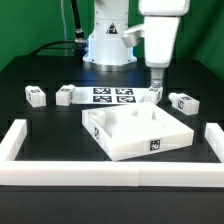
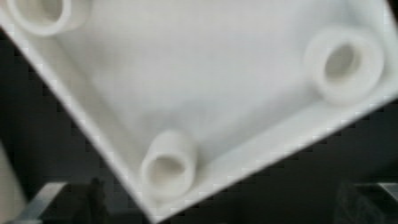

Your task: Assemble square table

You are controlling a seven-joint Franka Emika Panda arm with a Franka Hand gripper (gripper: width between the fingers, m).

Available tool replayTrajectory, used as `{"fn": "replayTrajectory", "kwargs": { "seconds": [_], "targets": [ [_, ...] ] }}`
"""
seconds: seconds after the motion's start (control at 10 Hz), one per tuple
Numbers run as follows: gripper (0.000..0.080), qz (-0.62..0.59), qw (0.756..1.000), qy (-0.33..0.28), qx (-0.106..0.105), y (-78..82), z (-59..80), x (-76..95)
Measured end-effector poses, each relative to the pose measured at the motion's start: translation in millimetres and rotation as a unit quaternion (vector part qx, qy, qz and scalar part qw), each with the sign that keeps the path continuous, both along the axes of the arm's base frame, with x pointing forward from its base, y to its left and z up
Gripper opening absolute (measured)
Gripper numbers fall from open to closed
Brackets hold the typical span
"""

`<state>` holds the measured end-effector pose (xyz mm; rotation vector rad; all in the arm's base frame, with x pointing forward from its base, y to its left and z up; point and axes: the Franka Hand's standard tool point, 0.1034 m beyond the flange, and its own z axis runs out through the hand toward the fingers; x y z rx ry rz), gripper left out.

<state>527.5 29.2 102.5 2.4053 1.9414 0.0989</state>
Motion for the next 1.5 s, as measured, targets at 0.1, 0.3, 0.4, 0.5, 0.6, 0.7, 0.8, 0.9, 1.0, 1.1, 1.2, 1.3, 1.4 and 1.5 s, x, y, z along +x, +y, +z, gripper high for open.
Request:
{"fn": "replayTrajectory", "kwargs": {
  "seconds": [0.1,0.3,0.4,0.5,0.6,0.7,0.8,0.9,1.0,1.1,1.2,1.3,1.4,1.5],
  "targets": [
    [0.0649,0.034,0.999,0.011,-0.005,-21.2,-5.7,-15.1],
    [0.0649,0.169,0.985,0.019,-0.014,-51.4,-14.0,-25.4],
    [0.0649,0.212,0.977,0.03,-0.013,-62.9,-23.3,-34.7],
    [0.0649,0.252,0.967,0.031,-0.022,-63.6,-22.3,-32.9],
    [0.0649,0.26,0.965,0.031,-0.024,-63.6,-22.4,-33.0],
    [0.0649,0.257,0.966,0.032,-0.024,-64.4,-23.0,-33.4],
    [0.0649,0.257,0.965,0.034,-0.023,-64.4,-24.8,-34.6],
    [0.0649,0.259,0.965,0.042,-0.018,-63.7,-37.5,-42.1],
    [0.0649,0.257,0.965,0.055,-0.01,-61.7,-55.8,-51.4],
    [0.0649,0.244,0.968,0.062,-0.004,-58.5,-72.2,-57.0],
    [0.0649,0.226,0.972,0.07,0.001,-53.9,-84.9,-59.4],
    [0.0649,0.222,0.973,0.068,0.003,-51.9,-90.7,-58.1],
    [0.0649,0.221,0.973,0.068,0.002,-53.6,-89.5,-58.0],
    [0.0527,0.22,0.973,0.069,0.002,-54.0,-89.9,-58.3]
  ]
}}
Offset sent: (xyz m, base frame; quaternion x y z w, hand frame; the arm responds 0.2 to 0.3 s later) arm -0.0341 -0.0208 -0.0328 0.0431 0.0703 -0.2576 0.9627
